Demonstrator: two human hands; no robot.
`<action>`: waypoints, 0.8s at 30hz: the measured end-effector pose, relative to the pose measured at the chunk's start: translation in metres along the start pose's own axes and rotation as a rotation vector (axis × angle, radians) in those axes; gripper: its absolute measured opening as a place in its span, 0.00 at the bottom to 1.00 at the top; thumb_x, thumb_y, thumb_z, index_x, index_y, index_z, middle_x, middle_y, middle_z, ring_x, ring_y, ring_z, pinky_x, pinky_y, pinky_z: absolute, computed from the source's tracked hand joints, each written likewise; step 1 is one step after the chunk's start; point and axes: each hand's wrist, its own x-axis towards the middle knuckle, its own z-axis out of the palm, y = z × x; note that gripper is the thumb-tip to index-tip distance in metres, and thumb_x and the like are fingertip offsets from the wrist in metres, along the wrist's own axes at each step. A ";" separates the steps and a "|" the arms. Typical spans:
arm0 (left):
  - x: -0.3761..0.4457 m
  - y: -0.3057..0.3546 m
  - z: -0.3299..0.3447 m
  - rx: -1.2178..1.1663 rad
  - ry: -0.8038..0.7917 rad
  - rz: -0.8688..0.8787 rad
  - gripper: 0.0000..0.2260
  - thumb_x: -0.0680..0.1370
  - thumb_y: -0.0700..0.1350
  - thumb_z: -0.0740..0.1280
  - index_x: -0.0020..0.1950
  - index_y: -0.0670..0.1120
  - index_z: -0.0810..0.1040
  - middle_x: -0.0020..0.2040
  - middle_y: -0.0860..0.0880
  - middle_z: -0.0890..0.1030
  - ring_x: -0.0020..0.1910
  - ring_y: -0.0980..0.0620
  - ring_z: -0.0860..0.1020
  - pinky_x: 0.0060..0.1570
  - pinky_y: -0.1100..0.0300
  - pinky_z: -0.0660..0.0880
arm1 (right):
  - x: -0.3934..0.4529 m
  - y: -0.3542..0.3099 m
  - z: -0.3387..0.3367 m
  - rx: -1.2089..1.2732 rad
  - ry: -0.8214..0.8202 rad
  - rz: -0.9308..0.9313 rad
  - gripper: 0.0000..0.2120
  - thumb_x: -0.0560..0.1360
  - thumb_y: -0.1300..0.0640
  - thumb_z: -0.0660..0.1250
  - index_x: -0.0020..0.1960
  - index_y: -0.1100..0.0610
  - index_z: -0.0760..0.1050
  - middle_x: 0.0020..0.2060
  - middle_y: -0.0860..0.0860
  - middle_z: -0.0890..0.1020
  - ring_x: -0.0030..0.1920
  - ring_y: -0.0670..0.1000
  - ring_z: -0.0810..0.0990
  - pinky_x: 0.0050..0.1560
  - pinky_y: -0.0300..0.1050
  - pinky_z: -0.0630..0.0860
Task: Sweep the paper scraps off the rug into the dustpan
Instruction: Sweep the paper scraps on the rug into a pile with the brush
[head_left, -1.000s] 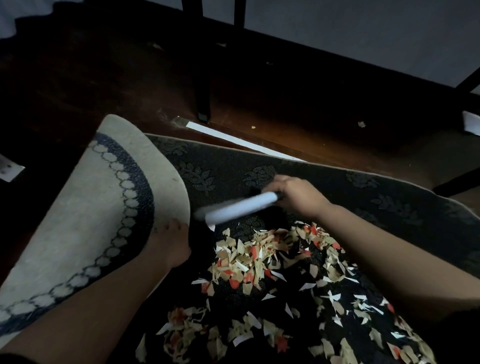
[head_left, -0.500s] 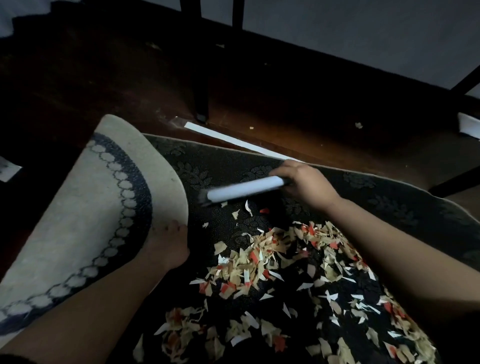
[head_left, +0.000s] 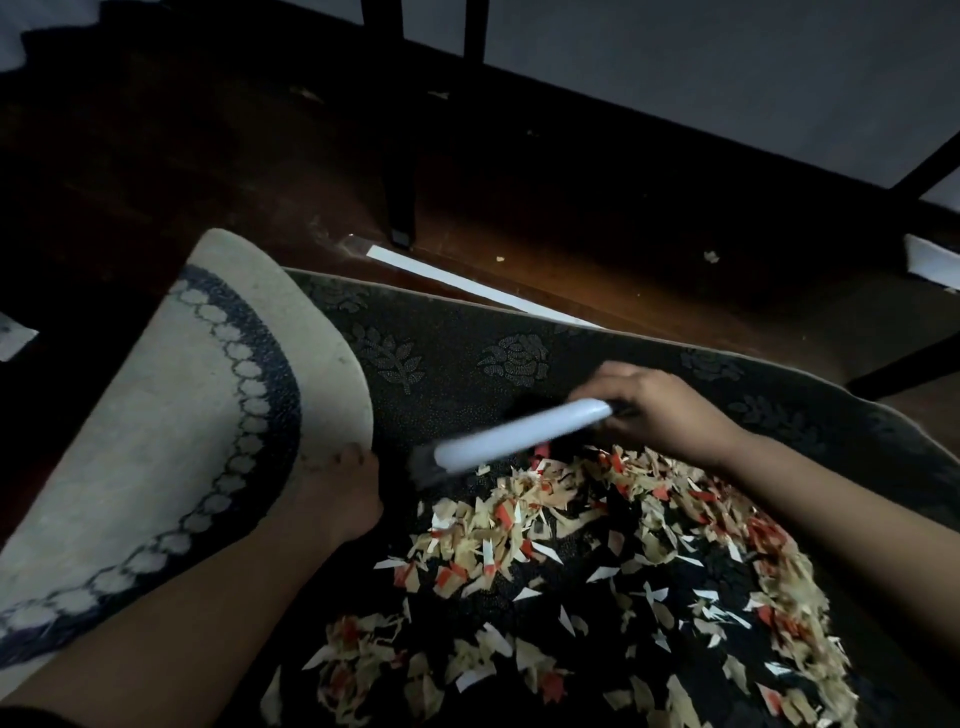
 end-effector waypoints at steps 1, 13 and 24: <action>-0.001 0.001 0.000 -0.004 -0.011 0.006 0.23 0.78 0.54 0.58 0.69 0.44 0.65 0.67 0.42 0.67 0.65 0.40 0.71 0.62 0.47 0.67 | 0.004 -0.002 -0.002 0.014 0.037 -0.001 0.16 0.71 0.64 0.70 0.57 0.52 0.80 0.50 0.46 0.79 0.50 0.47 0.79 0.53 0.44 0.78; -0.003 -0.006 0.010 -0.039 0.053 0.016 0.22 0.77 0.52 0.59 0.66 0.42 0.67 0.65 0.42 0.69 0.63 0.41 0.72 0.59 0.52 0.70 | 0.022 -0.013 0.042 -0.054 -0.028 -0.029 0.15 0.73 0.62 0.69 0.58 0.53 0.79 0.51 0.50 0.80 0.52 0.52 0.79 0.54 0.47 0.76; -0.004 0.009 -0.005 -0.125 0.001 0.041 0.21 0.78 0.51 0.58 0.68 0.44 0.68 0.71 0.43 0.65 0.68 0.42 0.69 0.63 0.48 0.70 | 0.011 -0.002 0.021 -0.137 0.181 0.113 0.19 0.71 0.64 0.69 0.61 0.52 0.77 0.52 0.50 0.79 0.51 0.55 0.78 0.49 0.52 0.76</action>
